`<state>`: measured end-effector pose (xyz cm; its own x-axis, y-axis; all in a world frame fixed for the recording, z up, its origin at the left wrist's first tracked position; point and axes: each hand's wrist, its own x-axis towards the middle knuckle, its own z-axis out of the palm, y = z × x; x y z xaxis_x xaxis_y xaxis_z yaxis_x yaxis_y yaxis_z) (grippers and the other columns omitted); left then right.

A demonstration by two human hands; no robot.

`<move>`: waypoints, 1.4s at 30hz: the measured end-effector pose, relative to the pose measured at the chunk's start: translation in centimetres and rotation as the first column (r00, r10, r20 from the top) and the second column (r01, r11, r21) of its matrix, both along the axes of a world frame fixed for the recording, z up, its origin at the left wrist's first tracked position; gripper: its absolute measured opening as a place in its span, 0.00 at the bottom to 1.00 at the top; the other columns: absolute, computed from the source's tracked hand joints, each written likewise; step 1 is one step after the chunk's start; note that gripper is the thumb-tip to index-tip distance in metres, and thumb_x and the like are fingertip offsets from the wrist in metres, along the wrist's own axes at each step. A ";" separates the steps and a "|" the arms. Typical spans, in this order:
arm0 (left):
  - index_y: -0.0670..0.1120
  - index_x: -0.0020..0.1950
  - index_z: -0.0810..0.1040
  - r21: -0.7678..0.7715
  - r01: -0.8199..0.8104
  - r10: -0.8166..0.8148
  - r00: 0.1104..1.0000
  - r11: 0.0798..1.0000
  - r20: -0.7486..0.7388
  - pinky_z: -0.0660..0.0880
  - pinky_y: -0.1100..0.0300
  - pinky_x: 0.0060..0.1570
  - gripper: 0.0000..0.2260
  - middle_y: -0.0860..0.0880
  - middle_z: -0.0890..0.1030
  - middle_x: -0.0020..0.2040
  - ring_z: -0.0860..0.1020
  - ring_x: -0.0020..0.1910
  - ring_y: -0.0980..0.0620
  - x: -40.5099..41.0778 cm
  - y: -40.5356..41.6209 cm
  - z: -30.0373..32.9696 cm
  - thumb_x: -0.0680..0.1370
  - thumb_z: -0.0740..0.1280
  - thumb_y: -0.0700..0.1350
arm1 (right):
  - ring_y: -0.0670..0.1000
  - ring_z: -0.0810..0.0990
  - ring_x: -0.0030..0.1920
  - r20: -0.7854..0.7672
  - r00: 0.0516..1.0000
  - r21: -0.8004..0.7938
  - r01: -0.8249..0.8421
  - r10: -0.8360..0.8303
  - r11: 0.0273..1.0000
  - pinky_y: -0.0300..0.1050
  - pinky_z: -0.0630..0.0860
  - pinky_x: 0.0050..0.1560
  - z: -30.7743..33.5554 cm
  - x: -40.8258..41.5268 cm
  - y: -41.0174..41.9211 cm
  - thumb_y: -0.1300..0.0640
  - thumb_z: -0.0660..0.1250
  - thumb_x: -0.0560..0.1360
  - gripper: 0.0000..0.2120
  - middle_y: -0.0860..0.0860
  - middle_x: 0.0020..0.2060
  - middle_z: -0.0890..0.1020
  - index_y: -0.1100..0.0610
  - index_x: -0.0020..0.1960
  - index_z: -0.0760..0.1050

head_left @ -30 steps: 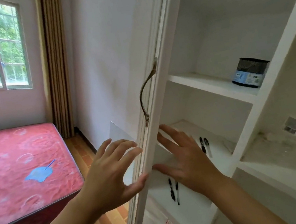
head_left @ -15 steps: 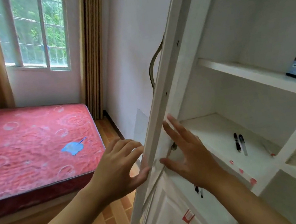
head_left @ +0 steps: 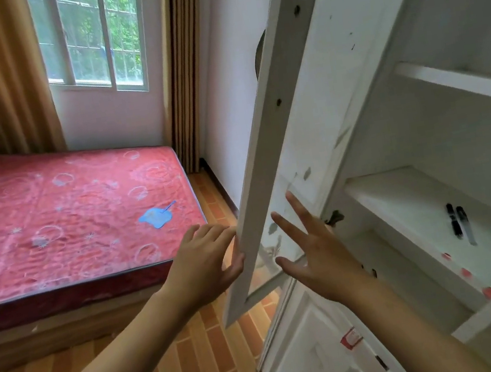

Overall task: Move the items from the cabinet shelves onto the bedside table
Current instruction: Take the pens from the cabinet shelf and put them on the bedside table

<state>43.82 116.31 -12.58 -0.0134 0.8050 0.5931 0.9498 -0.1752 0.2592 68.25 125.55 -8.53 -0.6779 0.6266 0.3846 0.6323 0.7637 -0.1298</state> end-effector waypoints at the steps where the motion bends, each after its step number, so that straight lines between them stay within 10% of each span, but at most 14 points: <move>1: 0.49 0.64 0.78 -0.029 -0.015 0.015 1.000 0.999 0.007 0.73 0.47 0.61 0.19 0.51 0.82 0.58 0.78 0.57 0.47 -0.4 0.0 -0.4 0.80 0.63 0.59 | 0.47 0.51 0.77 0.003 1.000 -0.018 0.004 -0.004 1.000 0.63 0.69 0.68 -0.2 -0.6 0.2 0.33 0.64 0.78 0.40 0.39 0.83 0.38 0.33 0.82 0.46; 23: 0.48 0.70 0.76 -0.268 0.082 -0.068 0.996 0.960 0.061 0.73 0.48 0.62 0.25 0.49 0.79 0.64 0.76 0.62 0.46 -5.0 -1.0 -6.1 0.78 0.63 0.59 | 0.48 0.51 0.83 0.162 0.975 -0.326 0.197 -0.151 0.924 0.56 0.57 0.78 -8.8 -5.1 0.3 0.38 0.61 0.81 0.38 0.38 0.83 0.44 0.40 0.84 0.46; 42: 0.53 0.77 0.68 -0.433 0.338 -0.344 0.937 0.836 0.067 0.69 0.48 0.71 0.28 0.52 0.73 0.73 0.70 0.72 0.50 6.0 4.7 -9.1 0.80 0.55 0.65 | 0.49 0.52 0.82 0.279 0.851 -0.460 0.525 -0.445 0.716 0.54 0.57 0.79 -13.0 9.4 -1.7 0.37 0.59 0.82 0.36 0.44 0.84 0.48 0.46 0.85 0.51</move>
